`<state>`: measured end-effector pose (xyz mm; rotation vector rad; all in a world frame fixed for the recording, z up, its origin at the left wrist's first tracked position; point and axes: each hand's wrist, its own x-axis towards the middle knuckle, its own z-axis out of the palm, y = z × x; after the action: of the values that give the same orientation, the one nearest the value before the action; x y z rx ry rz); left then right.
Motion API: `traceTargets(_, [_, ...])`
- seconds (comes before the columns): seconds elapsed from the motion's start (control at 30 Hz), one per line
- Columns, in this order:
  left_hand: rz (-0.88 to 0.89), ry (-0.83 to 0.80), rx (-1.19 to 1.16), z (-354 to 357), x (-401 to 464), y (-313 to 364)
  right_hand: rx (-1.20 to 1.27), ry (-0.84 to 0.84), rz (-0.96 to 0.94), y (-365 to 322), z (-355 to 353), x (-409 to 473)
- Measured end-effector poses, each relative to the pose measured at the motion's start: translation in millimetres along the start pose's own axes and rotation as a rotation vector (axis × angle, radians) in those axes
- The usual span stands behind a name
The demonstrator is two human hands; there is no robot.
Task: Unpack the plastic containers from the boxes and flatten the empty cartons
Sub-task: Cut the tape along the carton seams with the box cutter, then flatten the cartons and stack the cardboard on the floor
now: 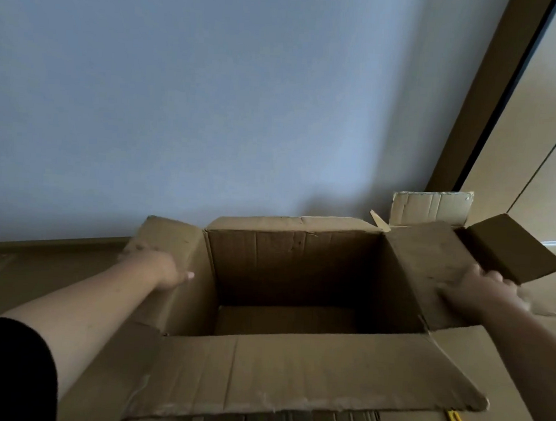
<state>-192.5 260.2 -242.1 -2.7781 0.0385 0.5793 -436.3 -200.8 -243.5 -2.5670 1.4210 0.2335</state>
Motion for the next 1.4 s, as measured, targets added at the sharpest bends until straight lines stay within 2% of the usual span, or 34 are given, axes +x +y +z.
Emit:
traceTargets(0.1, [0.117, -0.019, -0.166, 31, 0, 0, 0.019, -0.111, -0.014, 8, 33, 1])
traceTargets(0.17, [0.107, 0.0, -0.254, 47, 2, 1, 0.168, -0.235, -0.071, 3, 45, -7])
traceTargets(0.23, [0.078, 0.017, -0.372, 59, 7, 3, 0.196, -0.315, -0.138, -8, 49, -17])
traceTargets(0.33, [0.051, -0.005, -0.657, 74, 15, 3, 0.181, -0.312, -0.147, -18, 54, -18])
traceTargets(0.4, [0.058, -0.002, -0.775, 82, 14, 0, 0.275, -0.342, -0.127, -21, 57, -14])
traceTargets(0.53, [0.095, 0.028, -0.852, 89, 10, -5, 0.49, -0.398, -0.131, -26, 56, -15])
traceTargets(0.63, [0.106, 0.052, -0.879, 90, 7, -5, 0.546, -0.388, -0.167, -35, 54, -21])
traceTargets(0.73, [0.067, 0.107, -0.962, 97, 14, -8, 0.485, -0.323, -0.251, -43, 49, -29])
traceTargets(0.8, [-0.011, 0.169, -1.097, 103, 24, -10, 0.405, -0.284, -0.336, -45, 47, -31])
traceTargets(0.9, [-0.233, 0.235, -1.454, 111, 35, -9, 0.228, -0.284, -0.494, -51, 41, -38])
traceTargets(1.0, [-0.426, 0.19, -1.847, 117, 44, -7, 0.043, -0.33, -0.611, -57, 41, -43])
traceTargets(1.1, [-0.434, 0.133, -2.095, 116, 57, -9, -0.109, -0.408, -0.691, -67, 55, -42])
traceTargets(1.27, [-0.351, 0.07, -2.123, 113, 75, -17, -0.199, -0.437, -0.784, -77, 79, -28])
traceTargets(1.4, [-0.33, 0.02, -2.171, 117, 87, -20, -0.237, -0.379, -0.833, -78, 84, -10])
